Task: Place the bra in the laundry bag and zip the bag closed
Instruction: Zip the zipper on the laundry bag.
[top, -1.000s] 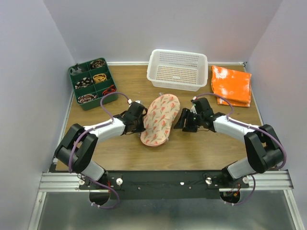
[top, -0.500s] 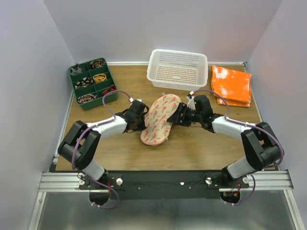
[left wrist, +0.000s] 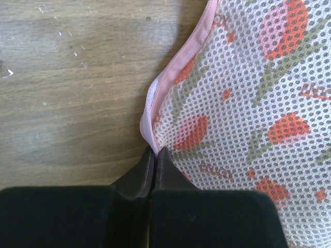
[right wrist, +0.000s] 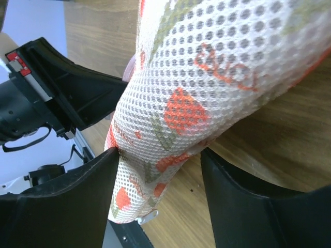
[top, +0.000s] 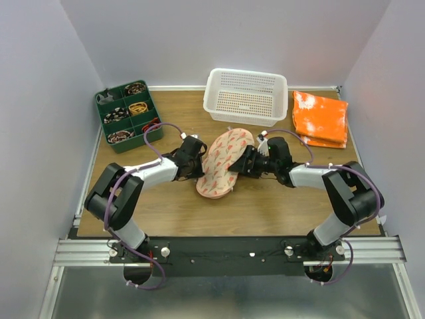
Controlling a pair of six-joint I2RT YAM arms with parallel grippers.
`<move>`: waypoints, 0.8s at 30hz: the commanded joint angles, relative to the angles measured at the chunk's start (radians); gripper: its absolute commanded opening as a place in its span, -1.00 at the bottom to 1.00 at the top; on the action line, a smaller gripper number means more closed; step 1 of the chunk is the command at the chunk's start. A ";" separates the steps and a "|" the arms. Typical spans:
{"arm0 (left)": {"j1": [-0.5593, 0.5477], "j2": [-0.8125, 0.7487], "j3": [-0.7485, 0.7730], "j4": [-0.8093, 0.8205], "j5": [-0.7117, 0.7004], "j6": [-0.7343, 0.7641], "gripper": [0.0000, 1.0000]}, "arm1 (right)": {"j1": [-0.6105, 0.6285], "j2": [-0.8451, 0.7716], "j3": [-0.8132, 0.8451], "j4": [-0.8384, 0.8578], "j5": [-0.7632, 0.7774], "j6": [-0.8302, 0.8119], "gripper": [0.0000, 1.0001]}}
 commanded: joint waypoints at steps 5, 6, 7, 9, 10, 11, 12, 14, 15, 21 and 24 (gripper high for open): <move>0.005 0.107 -0.021 -0.058 0.040 0.039 -1.00 | 0.002 0.068 -0.041 0.294 -0.028 0.036 0.48; 0.005 0.111 -0.021 -0.056 0.040 0.040 -1.00 | 0.002 0.072 -0.046 0.311 -0.025 0.038 0.48; 0.005 0.119 -0.023 -0.053 0.040 0.040 -1.00 | 0.001 0.077 -0.052 0.347 -0.006 0.039 0.48; 0.008 0.122 -0.029 -0.044 0.067 0.043 -1.00 | -0.001 0.085 -0.063 0.374 0.011 0.041 0.48; 0.008 0.121 -0.032 -0.044 0.072 0.043 -1.00 | -0.002 0.092 -0.066 0.398 0.027 0.036 0.48; 0.006 0.122 -0.034 -0.041 0.074 0.043 -1.00 | -0.004 0.097 -0.069 0.409 0.037 0.036 0.48; 0.009 0.119 -0.038 -0.040 0.077 0.048 -1.00 | -0.015 0.100 -0.076 0.420 0.041 0.039 0.48; 0.009 0.122 -0.041 -0.038 0.084 0.054 -1.00 | -0.028 0.114 -0.083 0.469 0.038 0.047 0.48; 0.011 0.121 -0.041 -0.039 0.084 0.057 -1.00 | -0.044 0.118 -0.084 0.481 0.038 0.047 0.48; 0.023 0.131 -0.038 -0.041 0.103 0.074 -1.00 | -0.107 0.164 -0.070 0.529 0.006 0.053 0.48; 0.029 0.136 -0.032 -0.040 0.118 0.085 -1.00 | -0.120 0.192 -0.032 0.527 -0.050 0.042 0.47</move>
